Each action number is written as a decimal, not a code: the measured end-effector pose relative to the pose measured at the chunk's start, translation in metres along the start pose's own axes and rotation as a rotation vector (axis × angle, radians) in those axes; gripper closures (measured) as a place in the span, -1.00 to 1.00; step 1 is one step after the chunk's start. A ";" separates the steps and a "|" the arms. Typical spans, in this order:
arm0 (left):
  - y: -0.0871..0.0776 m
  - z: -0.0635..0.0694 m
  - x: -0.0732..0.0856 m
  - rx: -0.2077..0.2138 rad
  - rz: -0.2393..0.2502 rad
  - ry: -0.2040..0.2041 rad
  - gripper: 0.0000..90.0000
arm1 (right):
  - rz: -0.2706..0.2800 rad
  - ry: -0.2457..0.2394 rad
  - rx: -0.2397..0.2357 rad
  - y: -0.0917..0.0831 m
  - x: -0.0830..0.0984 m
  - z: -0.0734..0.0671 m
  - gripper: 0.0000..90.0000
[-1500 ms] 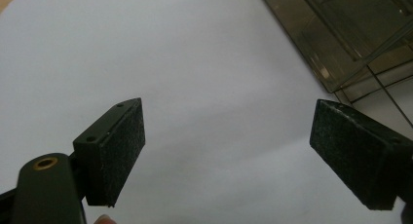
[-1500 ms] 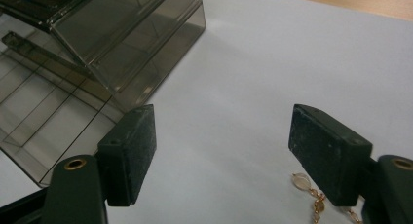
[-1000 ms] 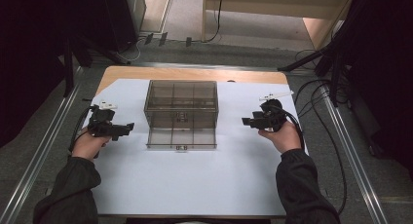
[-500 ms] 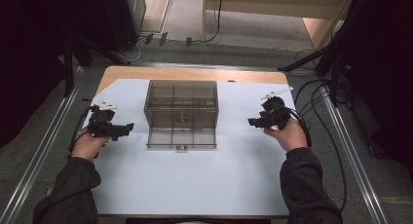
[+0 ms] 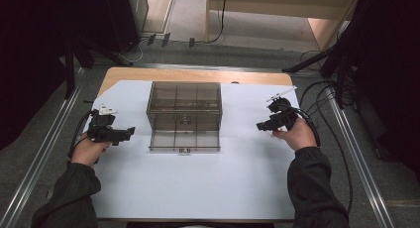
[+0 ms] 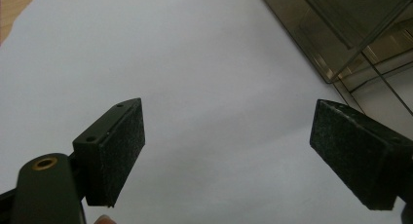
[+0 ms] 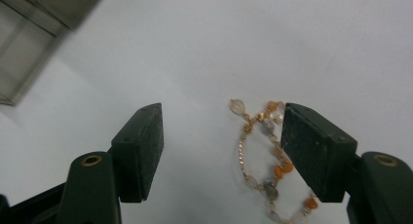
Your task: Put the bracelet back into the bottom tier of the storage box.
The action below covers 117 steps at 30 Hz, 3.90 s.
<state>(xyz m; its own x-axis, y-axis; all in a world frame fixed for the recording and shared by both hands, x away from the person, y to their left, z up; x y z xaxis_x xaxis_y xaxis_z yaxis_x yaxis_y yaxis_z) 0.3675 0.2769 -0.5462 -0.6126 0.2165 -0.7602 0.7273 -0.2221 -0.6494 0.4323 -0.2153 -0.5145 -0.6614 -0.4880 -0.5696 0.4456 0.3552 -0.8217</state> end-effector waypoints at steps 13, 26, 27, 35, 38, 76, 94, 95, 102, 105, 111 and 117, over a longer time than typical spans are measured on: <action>-0.003 -0.003 0.005 -0.006 -0.006 -0.007 -0.69 | -0.073 0.020 0.062 0.008 0.010 0.020 -0.36; -0.003 -0.004 0.010 -0.014 -0.018 -0.003 -0.69 | -0.174 0.026 0.074 0.022 0.020 0.030 -0.66; -0.003 -0.005 0.010 -0.016 -0.019 -0.004 -0.69 | -0.177 0.033 0.071 0.023 0.021 0.030 -0.66; -0.005 -0.007 0.013 -0.024 -0.018 -0.011 -0.69 | -0.221 0.024 0.118 0.031 0.022 0.042 -0.68; -0.006 -0.009 0.014 -0.030 -0.023 -0.011 -0.69 | -0.230 0.043 0.097 0.035 0.025 0.044 -0.69; -0.006 -0.011 0.013 -0.034 -0.019 -0.018 -0.69 | -0.184 0.063 0.011 0.033 0.026 0.034 0.85; -0.004 -0.011 0.011 -0.030 -0.016 -0.019 -0.69 | -0.127 0.071 0.012 0.019 0.020 0.033 0.86; -0.004 -0.011 0.011 -0.030 -0.016 -0.020 -0.69 | -0.118 0.072 0.010 0.018 0.019 0.032 0.86; -0.004 -0.011 0.010 -0.027 -0.012 -0.019 -0.69 | -0.070 0.105 -0.017 0.009 0.014 0.030 0.86; -0.003 -0.010 0.009 -0.023 -0.007 -0.024 -0.69 | -0.047 0.110 -0.022 0.006 0.012 0.029 0.86; -0.001 -0.010 0.008 -0.019 -0.010 -0.018 -0.69 | 0.005 0.107 -0.046 0.000 0.008 0.024 0.86; 0.000 -0.009 0.005 -0.013 -0.005 -0.018 -0.69 | 0.068 0.106 -0.098 -0.007 0.003 0.016 0.85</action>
<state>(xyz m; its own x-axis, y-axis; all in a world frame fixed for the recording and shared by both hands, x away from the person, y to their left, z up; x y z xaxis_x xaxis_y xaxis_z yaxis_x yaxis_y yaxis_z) 0.3672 0.2862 -0.5497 -0.6218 0.2008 -0.7570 0.7278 -0.2086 -0.6532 0.4368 -0.2315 -0.5110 -0.6939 -0.3755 -0.6144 0.4339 0.4630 -0.7729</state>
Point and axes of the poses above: each handheld gripper's, and its own axes: y roughly forward along the jaws, x roughly out of its underside, z roughly to its right, the point moved 7 cm from there along y, roughly forward along the jaws, and after that the axes turned 7 degrees about z, right-handed, at the moved point
